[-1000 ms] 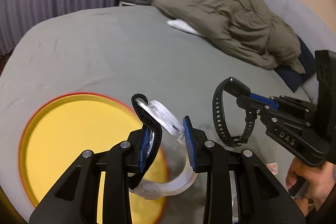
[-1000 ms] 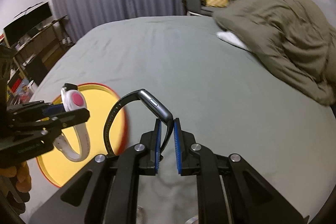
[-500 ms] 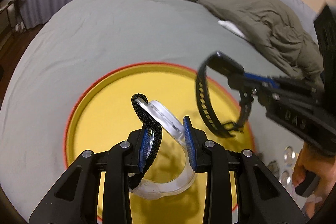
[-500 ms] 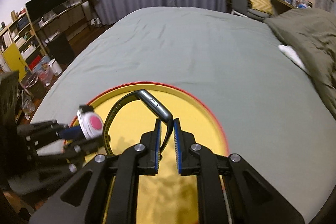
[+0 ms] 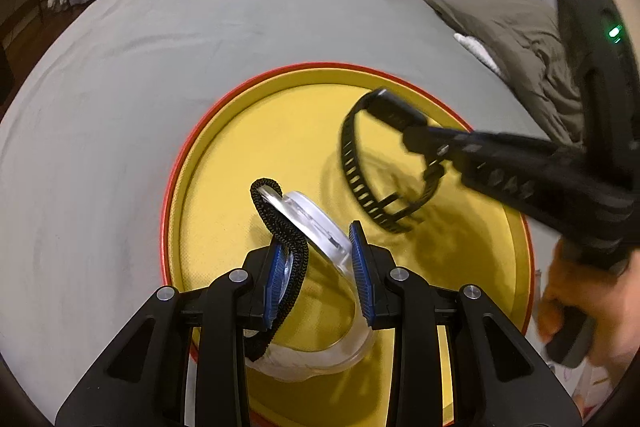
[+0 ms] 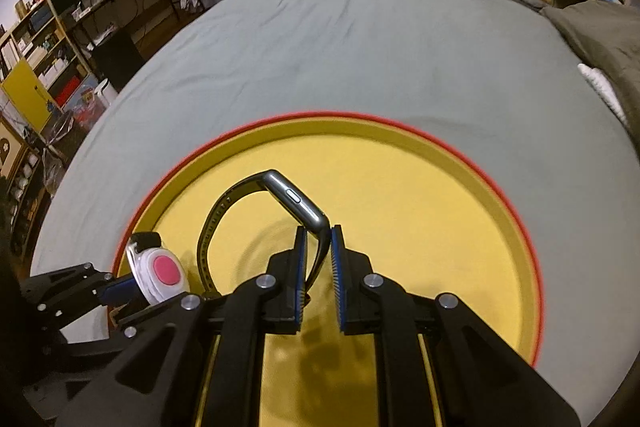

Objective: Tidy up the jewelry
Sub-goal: 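Carry both bands over the yellow tray and open both tools to drop them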

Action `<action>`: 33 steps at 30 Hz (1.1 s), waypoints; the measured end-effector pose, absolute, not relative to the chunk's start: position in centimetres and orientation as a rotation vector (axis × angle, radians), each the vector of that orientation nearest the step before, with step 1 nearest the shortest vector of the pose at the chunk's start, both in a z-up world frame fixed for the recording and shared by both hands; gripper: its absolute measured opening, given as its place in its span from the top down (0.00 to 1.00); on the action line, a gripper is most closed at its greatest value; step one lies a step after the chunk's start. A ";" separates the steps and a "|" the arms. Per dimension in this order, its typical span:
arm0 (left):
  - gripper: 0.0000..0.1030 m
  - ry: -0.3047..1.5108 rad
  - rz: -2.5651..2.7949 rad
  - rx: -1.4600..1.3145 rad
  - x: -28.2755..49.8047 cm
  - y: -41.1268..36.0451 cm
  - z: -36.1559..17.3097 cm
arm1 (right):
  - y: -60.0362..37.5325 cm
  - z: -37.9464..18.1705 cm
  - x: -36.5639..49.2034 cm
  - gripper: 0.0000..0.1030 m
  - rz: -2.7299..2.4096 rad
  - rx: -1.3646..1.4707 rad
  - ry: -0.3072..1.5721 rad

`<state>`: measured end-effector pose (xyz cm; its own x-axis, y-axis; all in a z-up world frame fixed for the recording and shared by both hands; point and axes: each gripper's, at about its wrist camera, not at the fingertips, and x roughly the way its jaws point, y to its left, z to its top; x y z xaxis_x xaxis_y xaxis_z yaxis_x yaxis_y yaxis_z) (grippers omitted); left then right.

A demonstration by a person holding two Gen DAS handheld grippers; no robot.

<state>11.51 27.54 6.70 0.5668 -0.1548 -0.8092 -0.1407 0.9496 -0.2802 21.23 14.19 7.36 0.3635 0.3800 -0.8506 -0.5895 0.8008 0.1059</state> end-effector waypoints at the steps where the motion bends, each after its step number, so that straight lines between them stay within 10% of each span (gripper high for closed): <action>1: 0.71 0.976 -0.007 -0.336 11.6 27.5 6.7 | 14.5 6.9 21.2 0.88 0.636 -0.242 1.030; 18: 0.63 1.004 0.014 -0.414 12.0 29.4 5.1 | 15.3 4.8 20.6 0.86 0.654 -0.338 1.025; 23: 0.58 0.996 0.020 -0.415 11.9 29.7 5.0 | 14.2 4.9 21.1 0.45 0.608 -0.319 1.044; 33: 0.17 0.910 0.054 -0.452 10.6 31.1 7.8 | 11.7 8.6 20.6 0.18 0.629 -0.264 0.952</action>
<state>10.64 31.08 7.80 0.6195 -0.1430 -0.7719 -0.2338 0.9050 -0.3553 20.55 11.72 8.62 0.4198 0.3827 -0.8230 -0.6070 0.7925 0.0589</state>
